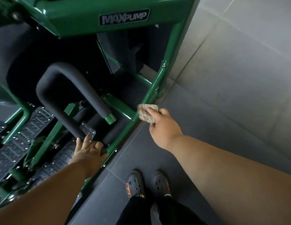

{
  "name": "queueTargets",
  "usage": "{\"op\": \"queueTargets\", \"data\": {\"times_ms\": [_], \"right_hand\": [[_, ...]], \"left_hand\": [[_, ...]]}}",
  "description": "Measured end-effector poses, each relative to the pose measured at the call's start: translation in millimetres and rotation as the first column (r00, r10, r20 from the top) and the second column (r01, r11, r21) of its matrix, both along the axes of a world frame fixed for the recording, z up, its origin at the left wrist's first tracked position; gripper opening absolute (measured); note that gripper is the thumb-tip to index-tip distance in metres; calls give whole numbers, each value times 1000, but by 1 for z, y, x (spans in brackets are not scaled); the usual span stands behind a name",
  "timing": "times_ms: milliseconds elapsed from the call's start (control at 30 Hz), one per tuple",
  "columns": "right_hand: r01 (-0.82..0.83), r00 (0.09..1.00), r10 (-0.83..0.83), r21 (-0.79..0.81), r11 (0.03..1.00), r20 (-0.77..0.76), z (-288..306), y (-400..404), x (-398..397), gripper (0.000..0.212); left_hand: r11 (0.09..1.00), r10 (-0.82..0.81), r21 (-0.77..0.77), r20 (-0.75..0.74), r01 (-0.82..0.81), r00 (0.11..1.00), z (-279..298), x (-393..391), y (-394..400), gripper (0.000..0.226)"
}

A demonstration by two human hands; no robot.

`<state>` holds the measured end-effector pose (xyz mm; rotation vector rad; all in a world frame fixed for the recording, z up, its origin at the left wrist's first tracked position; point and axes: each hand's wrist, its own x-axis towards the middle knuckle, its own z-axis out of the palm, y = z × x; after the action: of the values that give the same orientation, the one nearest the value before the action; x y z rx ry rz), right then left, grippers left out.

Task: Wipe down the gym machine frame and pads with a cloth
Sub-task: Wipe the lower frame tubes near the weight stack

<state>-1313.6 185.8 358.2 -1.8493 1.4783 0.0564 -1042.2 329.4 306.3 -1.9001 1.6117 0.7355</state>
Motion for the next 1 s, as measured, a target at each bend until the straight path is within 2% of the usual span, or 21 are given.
{"op": "queueTargets", "data": {"times_ms": [167,433,567,700,833,1000], "right_hand": [[-97,993,97,9,995,-71,-3,-13,7,65],[-308,944,318,120,944,-82,-52,-42,20,67],[-448,880,461,118,886,-116,-73,-66,5,69],[-549,815,562,127,826,-138,-84,-83,-9,71],[-645,737,656,123,754,-160,-95,-92,-14,73],[-689,691,692,99,718,-208,-120,-96,-14,66]], "left_hand": [[1000,13,17,0,-13,1000,-5,3,0,61],[994,109,-5,22,-109,994,-8,-2,2,55],[986,166,5,49,-166,985,-5,-12,0,50],[956,292,-4,114,-294,950,-8,-30,-11,53],[921,390,-77,142,-382,910,-22,-45,-12,61],[862,467,-280,112,-423,877,-41,-45,-4,30]]}}
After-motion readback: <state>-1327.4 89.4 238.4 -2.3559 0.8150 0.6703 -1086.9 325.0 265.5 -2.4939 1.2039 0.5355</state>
